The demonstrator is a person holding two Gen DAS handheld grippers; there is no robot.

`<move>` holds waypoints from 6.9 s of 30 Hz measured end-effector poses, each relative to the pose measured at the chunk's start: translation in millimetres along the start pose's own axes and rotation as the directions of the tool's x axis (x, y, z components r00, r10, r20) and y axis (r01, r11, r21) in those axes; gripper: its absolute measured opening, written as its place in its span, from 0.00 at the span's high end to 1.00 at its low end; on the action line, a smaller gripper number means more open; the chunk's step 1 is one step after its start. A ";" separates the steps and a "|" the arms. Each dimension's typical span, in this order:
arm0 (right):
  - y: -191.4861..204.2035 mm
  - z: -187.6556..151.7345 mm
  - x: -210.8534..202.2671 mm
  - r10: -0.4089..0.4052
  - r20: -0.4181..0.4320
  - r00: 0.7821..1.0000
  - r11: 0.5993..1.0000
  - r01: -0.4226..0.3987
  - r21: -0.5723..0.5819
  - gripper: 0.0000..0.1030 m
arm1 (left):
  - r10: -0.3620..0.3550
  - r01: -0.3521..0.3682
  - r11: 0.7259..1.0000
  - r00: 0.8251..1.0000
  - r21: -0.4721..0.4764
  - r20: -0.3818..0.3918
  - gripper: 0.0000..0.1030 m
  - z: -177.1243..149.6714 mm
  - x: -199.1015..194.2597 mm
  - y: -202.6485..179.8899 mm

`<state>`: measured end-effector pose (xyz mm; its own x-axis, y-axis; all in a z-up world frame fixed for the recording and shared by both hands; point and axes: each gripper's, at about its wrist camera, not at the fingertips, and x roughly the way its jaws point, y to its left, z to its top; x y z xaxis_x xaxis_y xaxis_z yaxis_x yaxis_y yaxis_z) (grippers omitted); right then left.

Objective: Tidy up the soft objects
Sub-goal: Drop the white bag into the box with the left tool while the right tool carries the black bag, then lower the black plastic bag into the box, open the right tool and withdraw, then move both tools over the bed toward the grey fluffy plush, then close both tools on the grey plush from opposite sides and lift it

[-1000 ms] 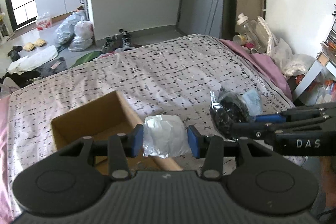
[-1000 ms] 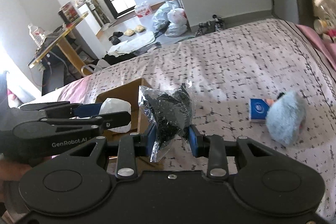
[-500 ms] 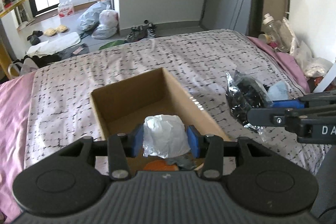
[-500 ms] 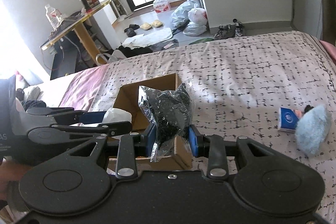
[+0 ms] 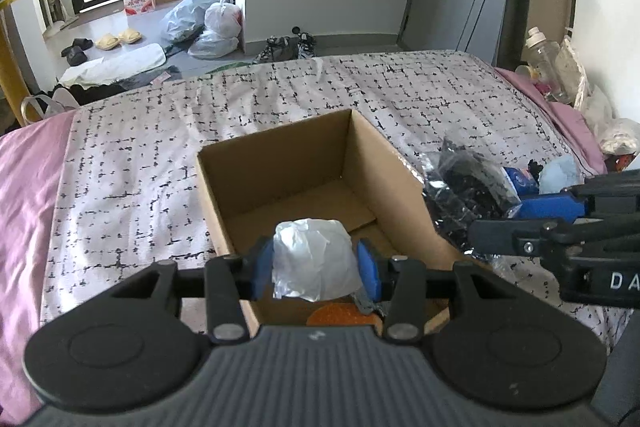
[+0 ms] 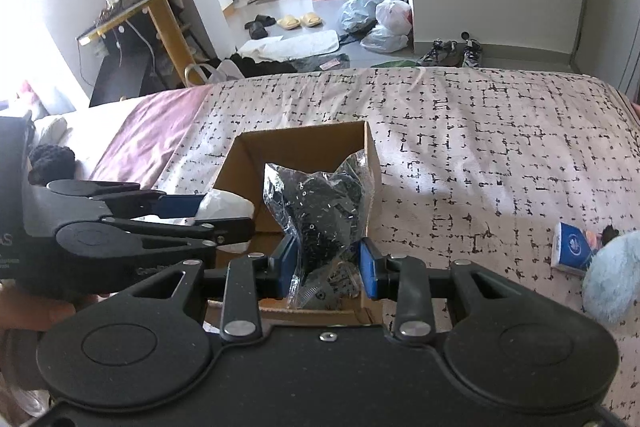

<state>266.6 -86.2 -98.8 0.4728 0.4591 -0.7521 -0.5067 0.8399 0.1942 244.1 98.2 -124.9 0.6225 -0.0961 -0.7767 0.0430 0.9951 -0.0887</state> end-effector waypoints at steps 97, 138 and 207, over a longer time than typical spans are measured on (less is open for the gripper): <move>-174.2 -60.8 -127.6 -0.028 0.133 0.991 0.987 0.006 0.160 0.00 | -0.002 0.000 0.999 0.998 0.042 0.056 0.00 29.7 -70.9 -122.7; -289.2 -92.0 -71.4 -0.104 0.032 0.994 0.938 0.087 0.336 0.32 | -0.222 0.242 0.901 0.970 0.359 -0.098 0.02 66.5 55.9 -231.5; -280.0 -76.4 0.8 0.077 -0.021 0.997 0.943 -0.066 0.327 0.86 | -0.324 0.371 0.895 0.923 0.247 -0.209 0.74 53.1 143.4 -257.8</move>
<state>353.8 -343.1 -201.9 0.4167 0.5165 -0.7480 -0.2732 0.8560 0.4389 363.8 -171.0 -180.2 0.3969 -0.4158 -0.8183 0.4622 0.8608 -0.2133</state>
